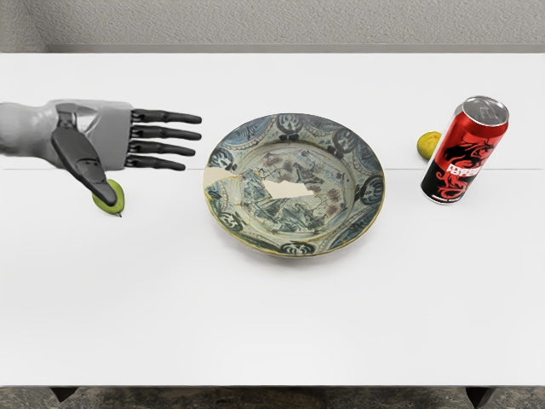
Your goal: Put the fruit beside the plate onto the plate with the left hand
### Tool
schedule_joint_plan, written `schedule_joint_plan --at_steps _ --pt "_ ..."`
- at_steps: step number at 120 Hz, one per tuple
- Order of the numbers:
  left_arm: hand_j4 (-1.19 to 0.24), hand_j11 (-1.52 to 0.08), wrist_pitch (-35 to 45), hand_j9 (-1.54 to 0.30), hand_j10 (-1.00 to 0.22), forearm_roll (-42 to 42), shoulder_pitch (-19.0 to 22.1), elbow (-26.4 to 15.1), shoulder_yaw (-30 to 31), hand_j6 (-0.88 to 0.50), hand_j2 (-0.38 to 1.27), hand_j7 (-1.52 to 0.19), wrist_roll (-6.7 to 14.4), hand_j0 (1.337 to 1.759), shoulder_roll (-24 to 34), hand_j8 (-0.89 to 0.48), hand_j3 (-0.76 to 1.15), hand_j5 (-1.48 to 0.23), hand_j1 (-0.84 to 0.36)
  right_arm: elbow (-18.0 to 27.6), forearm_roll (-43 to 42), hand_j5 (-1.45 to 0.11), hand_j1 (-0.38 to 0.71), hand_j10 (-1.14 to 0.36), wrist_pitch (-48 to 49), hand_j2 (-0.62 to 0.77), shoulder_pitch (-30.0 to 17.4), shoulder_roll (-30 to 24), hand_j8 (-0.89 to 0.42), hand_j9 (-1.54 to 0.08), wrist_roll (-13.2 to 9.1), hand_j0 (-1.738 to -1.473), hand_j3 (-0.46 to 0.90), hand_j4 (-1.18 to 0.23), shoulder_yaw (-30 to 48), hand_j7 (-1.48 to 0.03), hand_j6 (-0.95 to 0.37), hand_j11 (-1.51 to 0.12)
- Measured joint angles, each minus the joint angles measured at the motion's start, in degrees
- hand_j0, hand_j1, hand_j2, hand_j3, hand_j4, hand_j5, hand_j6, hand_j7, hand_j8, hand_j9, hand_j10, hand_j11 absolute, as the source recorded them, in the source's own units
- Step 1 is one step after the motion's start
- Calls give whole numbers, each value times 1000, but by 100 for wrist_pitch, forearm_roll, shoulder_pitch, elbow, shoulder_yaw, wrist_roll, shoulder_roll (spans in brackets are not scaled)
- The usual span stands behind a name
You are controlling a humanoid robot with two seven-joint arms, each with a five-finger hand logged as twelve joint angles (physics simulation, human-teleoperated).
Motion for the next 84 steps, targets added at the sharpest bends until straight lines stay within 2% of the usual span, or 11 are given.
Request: schedule_joint_plan --at_steps 8,23,33,61,78,84 --pt "-18 -25 0 -25 -18 301 -29 6 -10 -17 3 -25 0 1658 -2 -18 0 -25 325 4 0 0 -349 0 0 0 -2 0 0 0 1 -1658 0 0 0 0 -1 0" --pt "-19 -26 0 -26 -19 1578 -383 7 9 -19 3 -26 0 1658 -58 -19 0 -25 325 8 0 0 -349 0 0 0 -5 0 0 0 1 -1658 0 0 0 0 -1 0" --pt "-20 -26 20 -26 -20 2478 -406 12 39 -20 4 -26 0 1658 -217 -20 0 -26 325 11 0 0 -349 0 0 0 -7 0 0 0 1 -1658 0 0 0 0 -1 0" --pt "-23 -27 935 -27 -22 4753 -389 48 68 -23 4 -27 0 1658 -702 -23 0 -27 325 16 0 0 -349 0 0 0 -8 0 0 0 1 -1658 0 0 0 0 -1 0" --pt "-25 -28 1260 -28 -24 5465 -353 169 116 -25 5 -28 0 1658 -946 -25 0 -28 324 12 0 0 -349 0 0 0 -8 0 0 0 1 -1658 0 0 0 0 -1 0" --pt "-43 -52 1299 -52 -42 5542 -339 214 154 -43 9 -52 0 1658 -1294 -43 0 -52 302 11 0 0 -349 0 0 0 -8 0 0 0 1 -1658 0 0 0 0 -1 0"
